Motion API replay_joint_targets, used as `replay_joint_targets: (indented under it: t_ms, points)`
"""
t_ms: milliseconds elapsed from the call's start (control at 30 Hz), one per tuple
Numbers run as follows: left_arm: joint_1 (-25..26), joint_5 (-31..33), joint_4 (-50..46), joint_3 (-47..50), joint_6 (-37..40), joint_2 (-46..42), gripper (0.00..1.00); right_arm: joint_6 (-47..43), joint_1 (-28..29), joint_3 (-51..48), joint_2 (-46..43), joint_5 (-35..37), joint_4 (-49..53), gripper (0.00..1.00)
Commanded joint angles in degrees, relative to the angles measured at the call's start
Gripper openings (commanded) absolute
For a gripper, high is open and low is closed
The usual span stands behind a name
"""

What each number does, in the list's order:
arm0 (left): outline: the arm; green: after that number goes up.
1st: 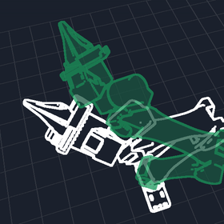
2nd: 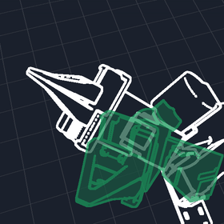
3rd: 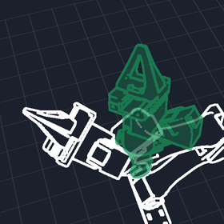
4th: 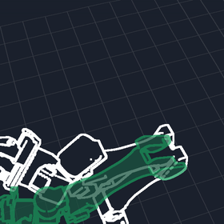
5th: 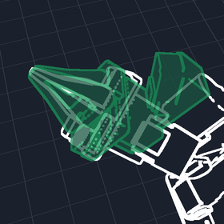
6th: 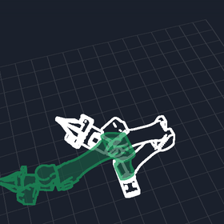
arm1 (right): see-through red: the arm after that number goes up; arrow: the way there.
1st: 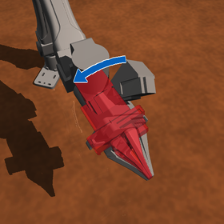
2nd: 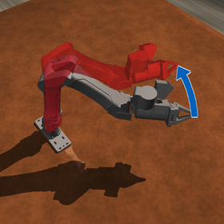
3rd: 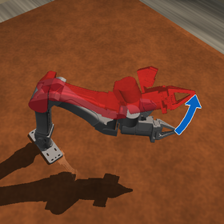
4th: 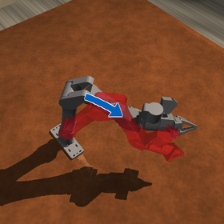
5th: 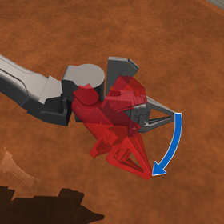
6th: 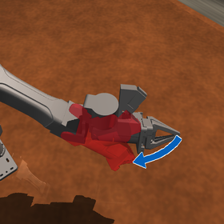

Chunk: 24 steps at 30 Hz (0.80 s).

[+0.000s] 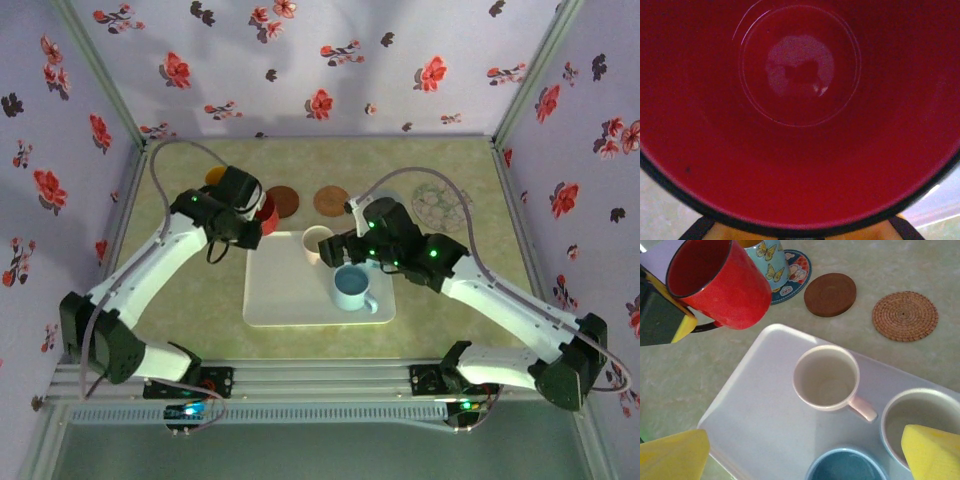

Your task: Place the cup by the coaster

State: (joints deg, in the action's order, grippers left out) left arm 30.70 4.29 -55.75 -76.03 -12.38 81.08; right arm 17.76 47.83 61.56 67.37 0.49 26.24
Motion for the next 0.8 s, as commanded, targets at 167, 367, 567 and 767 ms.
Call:
replay_joint_targets:
  t_ms: [167, 367, 567, 767]
  points:
    - [-2.8, -2.7, 4.5, -11.6, 6.8, 9.9, 0.0, 1.5, -2.9, 4.5, 5.1, 1.1, 0.4, 0.99]
    - [-4.1, -3.9, 5.3, -17.5, 7.2, 17.7, 0.0, 2.2, -5.5, 7.2, 9.5, 0.9, 0.9, 0.99]
    - [-5.3, -3.5, 4.4, -23.8, 6.8, 25.9, 0.0, 3.3, -9.3, 7.6, 12.8, -1.2, -2.2, 0.99]
    - [-6.8, -5.1, 4.4, -28.6, 6.4, 32.3, 0.0, 2.9, -12.8, 8.7, 16.9, -5.8, -4.7, 1.0]
